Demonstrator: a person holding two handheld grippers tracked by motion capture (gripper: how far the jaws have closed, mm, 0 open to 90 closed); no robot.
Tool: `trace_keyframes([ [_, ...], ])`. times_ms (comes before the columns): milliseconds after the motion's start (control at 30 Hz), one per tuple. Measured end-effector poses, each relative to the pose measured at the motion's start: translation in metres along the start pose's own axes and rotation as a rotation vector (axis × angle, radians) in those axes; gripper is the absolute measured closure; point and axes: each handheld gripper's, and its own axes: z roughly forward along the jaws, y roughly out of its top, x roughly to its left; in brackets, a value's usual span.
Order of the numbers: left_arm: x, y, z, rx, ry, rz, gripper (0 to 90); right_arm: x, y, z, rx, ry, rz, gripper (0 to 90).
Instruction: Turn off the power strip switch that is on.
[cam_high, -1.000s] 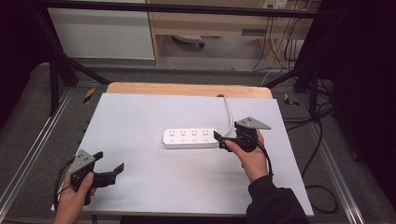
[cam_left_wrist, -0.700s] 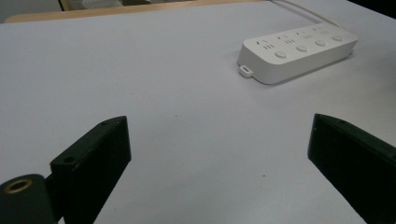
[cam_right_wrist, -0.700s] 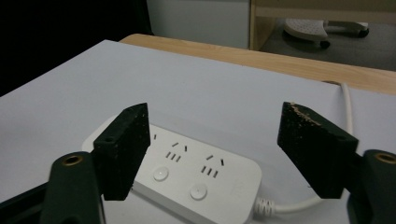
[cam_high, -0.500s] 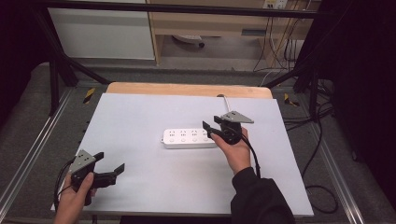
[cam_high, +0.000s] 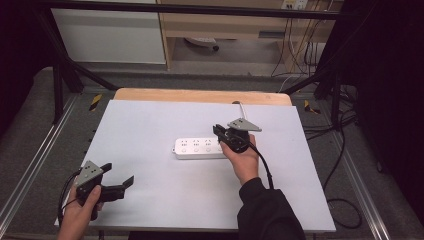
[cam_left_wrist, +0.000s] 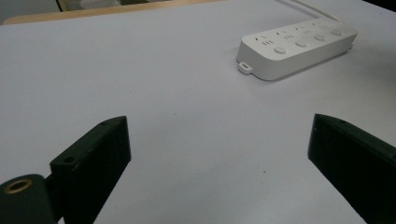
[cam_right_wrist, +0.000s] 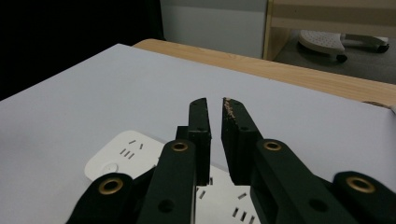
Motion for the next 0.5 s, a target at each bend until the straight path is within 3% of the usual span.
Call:
trace_keyframes([
  [267, 0.0009, -0.0001, -0.0004, -0.003, 0.001, 0.000, 5.9, 0.0058, -0.0006, 0.0049, 0.021, -0.026, -0.014, 89.9],
  [500, 0.0005, -0.0001, 0.0000, 0.006, 0.009, 0.011, 5.9, 0.0057, -0.0023, 0.0054, 0.043, -0.033, -0.015, 90.0],
])
